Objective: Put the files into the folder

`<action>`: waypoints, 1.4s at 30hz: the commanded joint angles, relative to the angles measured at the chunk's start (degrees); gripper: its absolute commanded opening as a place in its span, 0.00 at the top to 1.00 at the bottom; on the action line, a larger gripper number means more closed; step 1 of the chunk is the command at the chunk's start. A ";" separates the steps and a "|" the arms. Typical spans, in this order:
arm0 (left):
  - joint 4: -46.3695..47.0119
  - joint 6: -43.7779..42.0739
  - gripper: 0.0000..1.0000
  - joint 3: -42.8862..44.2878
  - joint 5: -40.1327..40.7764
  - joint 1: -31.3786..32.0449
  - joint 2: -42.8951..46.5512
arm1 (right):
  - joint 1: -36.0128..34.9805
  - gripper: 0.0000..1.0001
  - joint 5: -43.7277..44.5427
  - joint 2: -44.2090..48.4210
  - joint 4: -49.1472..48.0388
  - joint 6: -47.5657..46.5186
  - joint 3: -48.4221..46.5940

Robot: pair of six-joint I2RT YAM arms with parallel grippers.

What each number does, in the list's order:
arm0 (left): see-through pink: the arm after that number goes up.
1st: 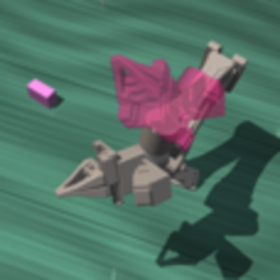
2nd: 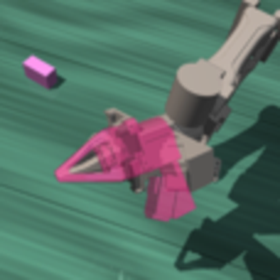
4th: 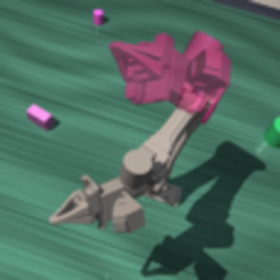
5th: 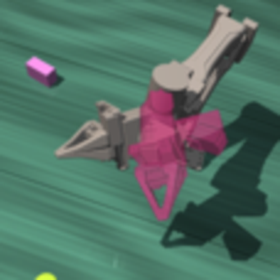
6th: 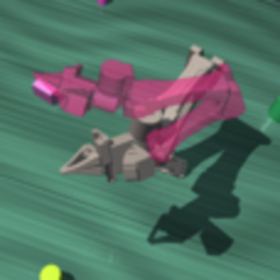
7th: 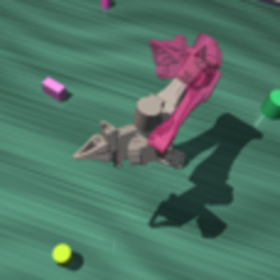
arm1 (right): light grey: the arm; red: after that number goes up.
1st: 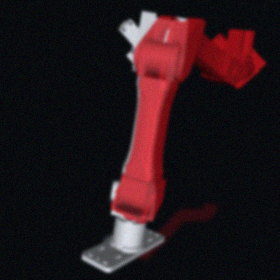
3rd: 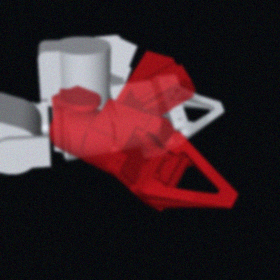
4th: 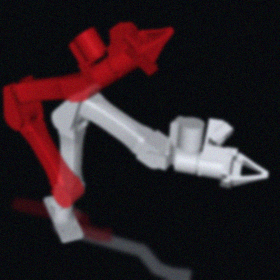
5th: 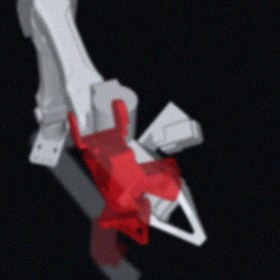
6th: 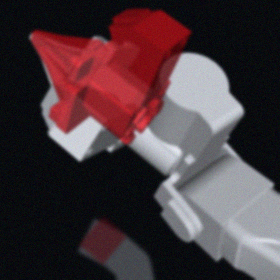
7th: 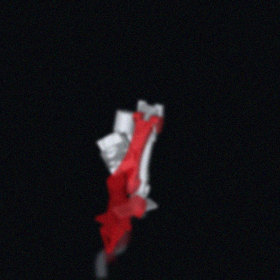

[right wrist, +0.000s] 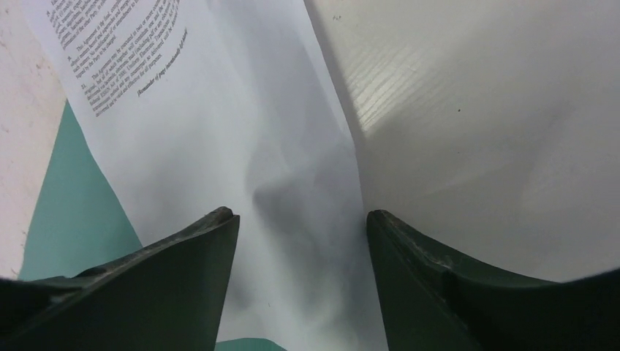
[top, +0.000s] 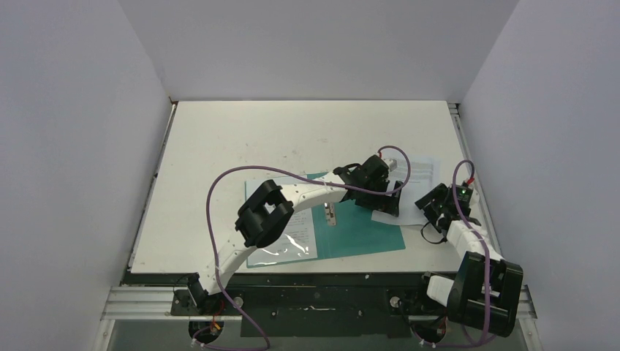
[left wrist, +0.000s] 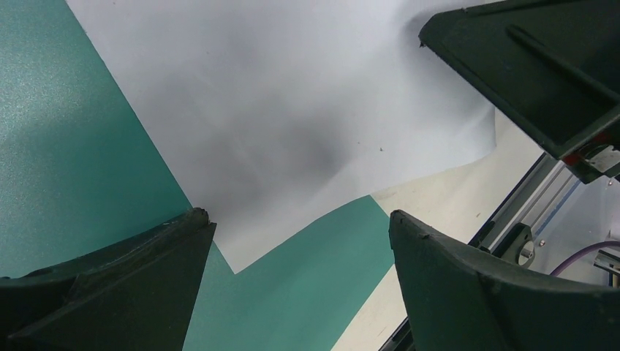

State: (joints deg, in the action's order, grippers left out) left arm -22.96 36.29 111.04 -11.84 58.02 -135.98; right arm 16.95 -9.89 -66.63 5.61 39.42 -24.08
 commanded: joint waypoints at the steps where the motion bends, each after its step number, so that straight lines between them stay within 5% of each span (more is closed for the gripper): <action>1: -2.12 -0.79 0.09 -1.08 -0.98 0.14 -1.68 | 0.54 0.42 -1.44 2.82 1.16 -0.57 0.07; 6: -1.51 -0.70 0.09 -1.85 -1.44 -0.02 0.60 | 0.54 0.66 -1.45 5.56 3.45 -0.40 -1.57; 15: -0.07 -0.62 0.09 -5.83 -0.65 -1.22 9.63 | 0.54 0.84 -2.89 9.60 6.05 0.34 -5.19; 31: 10.52 4.87 0.06 -25.18 -4.46 -11.04 35.00 | -1.43 0.86 -15.15 17.01 4.60 2.89 -15.08; 42: 25.22 14.50 0.04 -43.16 -9.88 -19.28 52.12 | -17.08 0.86 -15.68 18.81 -0.55 7.29 -23.69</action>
State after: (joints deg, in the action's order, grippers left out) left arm -8.43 45.45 73.10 -17.74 41.39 -90.17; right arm 4.80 -24.82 -49.04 11.09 44.25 -44.05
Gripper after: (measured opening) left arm 0.955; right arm 0.142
